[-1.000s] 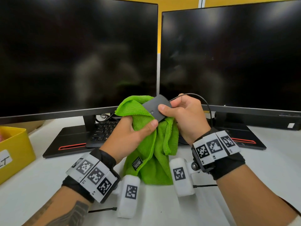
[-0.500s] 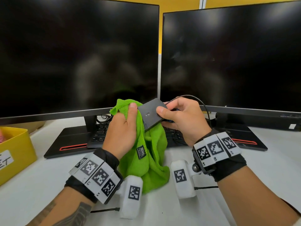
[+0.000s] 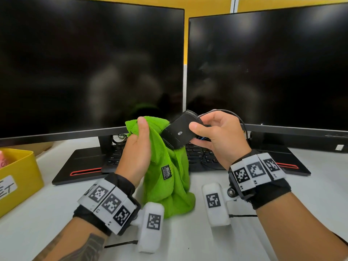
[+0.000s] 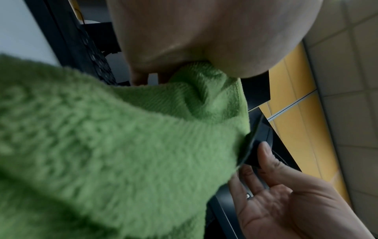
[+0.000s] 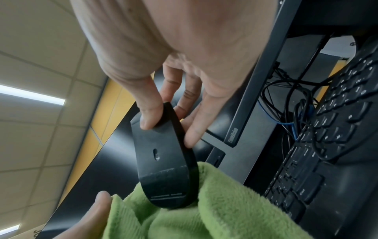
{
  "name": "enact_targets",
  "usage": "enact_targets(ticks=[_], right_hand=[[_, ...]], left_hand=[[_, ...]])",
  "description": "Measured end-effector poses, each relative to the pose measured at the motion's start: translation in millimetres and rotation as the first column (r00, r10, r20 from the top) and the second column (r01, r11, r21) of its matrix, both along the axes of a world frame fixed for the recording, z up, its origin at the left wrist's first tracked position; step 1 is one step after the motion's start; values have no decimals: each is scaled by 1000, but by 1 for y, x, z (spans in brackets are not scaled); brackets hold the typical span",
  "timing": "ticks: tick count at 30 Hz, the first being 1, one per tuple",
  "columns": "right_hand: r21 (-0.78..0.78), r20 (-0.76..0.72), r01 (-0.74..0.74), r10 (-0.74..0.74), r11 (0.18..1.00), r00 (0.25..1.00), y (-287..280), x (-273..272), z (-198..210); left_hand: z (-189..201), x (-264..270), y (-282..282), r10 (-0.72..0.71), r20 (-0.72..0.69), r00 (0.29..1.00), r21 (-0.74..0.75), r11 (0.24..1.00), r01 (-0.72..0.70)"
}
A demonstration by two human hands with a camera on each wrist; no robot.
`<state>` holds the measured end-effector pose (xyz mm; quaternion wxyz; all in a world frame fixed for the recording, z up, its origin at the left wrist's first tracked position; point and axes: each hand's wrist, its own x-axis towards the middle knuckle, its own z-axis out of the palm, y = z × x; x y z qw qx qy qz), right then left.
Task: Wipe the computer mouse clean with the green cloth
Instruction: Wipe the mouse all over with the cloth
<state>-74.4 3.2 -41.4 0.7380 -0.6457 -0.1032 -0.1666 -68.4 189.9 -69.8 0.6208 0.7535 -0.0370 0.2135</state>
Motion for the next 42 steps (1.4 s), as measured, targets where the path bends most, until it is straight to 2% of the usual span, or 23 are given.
enact_targets(ticks=[2,4,6,8,10,15,18,20,22,25,31,33,36,38,42], right_hand=[[-11,16,-10,10,1000,1000,-2,-1,0],[-31,34,-24,25,999,999,-4,-2,1],[-49,34,-36,38,998,999,-5,-2,1],[-91,17,-52,54,995,998,-5,-3,1],[-132,-1,-80,80,988,997,-2,-4,0],[-166,-21,-23,20,986,1000,13,-2,-9],[-150,-57,-7,-2,989,998,18,1,-11],[-187,-38,-62,55,980,998,21,0,-12],[-231,7,-101,105,968,994,24,-2,-13],[-274,53,-146,166,951,985,26,-3,-15],[-258,17,-255,269,932,963,26,-5,-14],[-295,77,-169,199,940,977,25,-5,-11],[-383,145,115,-63,917,987,18,3,-11],[-437,73,131,-110,890,991,16,5,-13],[-501,-233,-151,35,852,972,22,-3,-13]], left_hand=[[-1,1,-1,-45,-34,998,37,998,46],[-3,1,0,-73,-41,997,12,997,73],[-5,4,0,-167,-81,983,-95,983,159],[-5,2,-1,-308,-111,945,-261,926,272],[-1,-3,-2,-394,-145,908,-355,877,324],[2,-11,-12,-459,-197,866,-326,864,384],[1,-15,-10,-447,-164,879,-182,890,418],[3,-15,-9,-376,-96,922,-126,923,363],[6,-16,-8,-323,-71,944,-155,938,310],[7,-14,-8,-340,-67,938,-195,927,321],[9,-12,-5,-266,-103,959,-285,931,227],[9,-10,-3,-227,-91,970,-303,934,190],[8,-9,-1,-213,-77,974,-357,918,173],[10,-8,-1,-231,-83,969,-402,898,180],[10,-8,-2,-212,-76,974,-443,883,158]])
